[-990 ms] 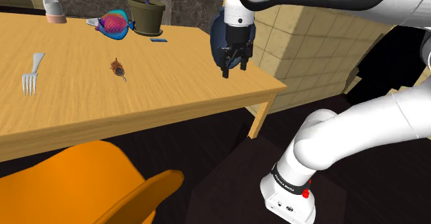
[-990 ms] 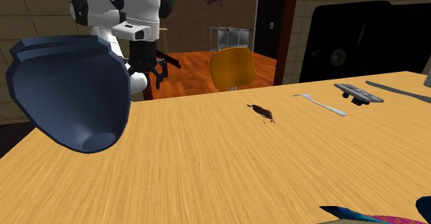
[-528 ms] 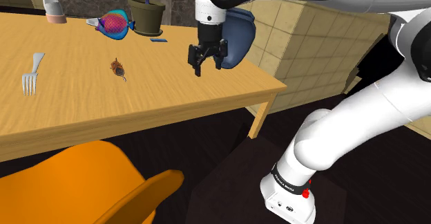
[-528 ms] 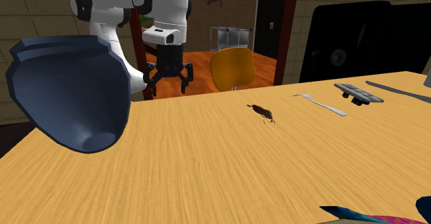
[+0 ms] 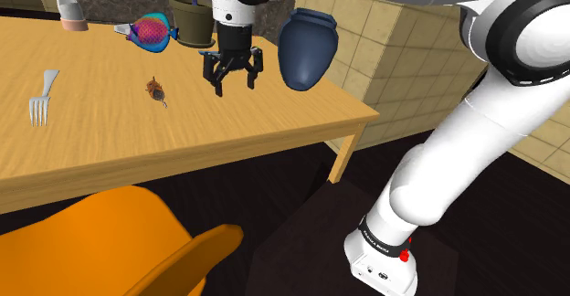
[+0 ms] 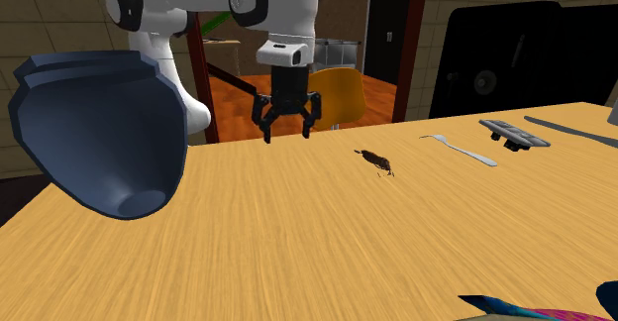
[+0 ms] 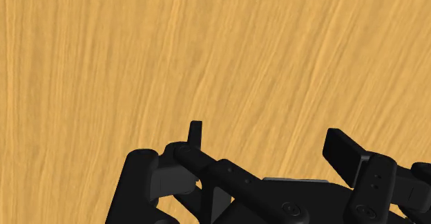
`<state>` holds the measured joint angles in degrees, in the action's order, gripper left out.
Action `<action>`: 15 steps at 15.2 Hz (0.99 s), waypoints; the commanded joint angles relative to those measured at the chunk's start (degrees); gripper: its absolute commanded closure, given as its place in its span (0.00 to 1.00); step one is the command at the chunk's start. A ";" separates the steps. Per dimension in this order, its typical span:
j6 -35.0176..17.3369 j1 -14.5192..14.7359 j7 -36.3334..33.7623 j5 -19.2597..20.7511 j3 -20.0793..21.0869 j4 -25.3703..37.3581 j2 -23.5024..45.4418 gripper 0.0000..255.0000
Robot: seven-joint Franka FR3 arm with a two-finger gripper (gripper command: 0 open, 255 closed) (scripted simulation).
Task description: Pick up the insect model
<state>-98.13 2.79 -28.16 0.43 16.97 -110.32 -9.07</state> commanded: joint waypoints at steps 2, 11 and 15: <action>-0.51 0.70 -2.93 1.17 1.50 6.30 5.96 0.00; 1.76 5.67 -10.99 7.37 4.22 30.29 25.59 0.00; 4.69 8.91 -12.96 10.08 4.20 42.22 33.81 0.00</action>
<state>-93.99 11.03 -40.75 9.92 21.22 -70.60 22.94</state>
